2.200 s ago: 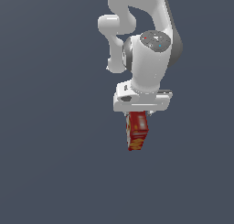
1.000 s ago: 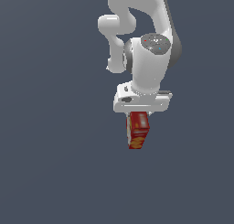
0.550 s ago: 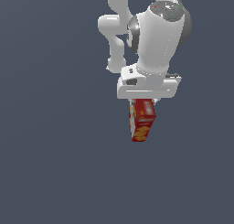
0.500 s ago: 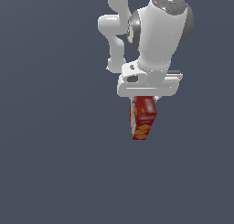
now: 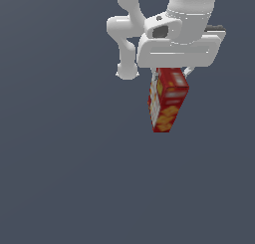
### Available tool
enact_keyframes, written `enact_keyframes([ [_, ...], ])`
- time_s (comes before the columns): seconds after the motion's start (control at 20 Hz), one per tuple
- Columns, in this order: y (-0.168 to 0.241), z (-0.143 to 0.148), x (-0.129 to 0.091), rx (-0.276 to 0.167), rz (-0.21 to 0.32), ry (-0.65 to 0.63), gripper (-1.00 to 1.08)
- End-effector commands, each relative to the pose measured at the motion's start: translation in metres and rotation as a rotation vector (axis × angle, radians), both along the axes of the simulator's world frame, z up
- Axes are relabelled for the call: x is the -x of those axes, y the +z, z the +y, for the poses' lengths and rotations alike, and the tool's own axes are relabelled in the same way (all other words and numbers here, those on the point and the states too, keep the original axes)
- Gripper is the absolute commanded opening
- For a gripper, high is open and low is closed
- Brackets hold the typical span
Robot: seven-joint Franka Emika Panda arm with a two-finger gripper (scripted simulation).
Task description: Pick up the object and move it to a goal position.
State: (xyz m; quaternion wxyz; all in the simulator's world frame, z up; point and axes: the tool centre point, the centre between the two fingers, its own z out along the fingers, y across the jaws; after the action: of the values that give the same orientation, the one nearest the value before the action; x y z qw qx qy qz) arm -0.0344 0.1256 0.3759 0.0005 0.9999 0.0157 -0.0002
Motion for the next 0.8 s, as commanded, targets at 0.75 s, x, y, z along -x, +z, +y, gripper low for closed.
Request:
enact_keyframes([
  [0.75,0.165,0.036,0.045,-0.001,0.000,0.000,-1.00],
])
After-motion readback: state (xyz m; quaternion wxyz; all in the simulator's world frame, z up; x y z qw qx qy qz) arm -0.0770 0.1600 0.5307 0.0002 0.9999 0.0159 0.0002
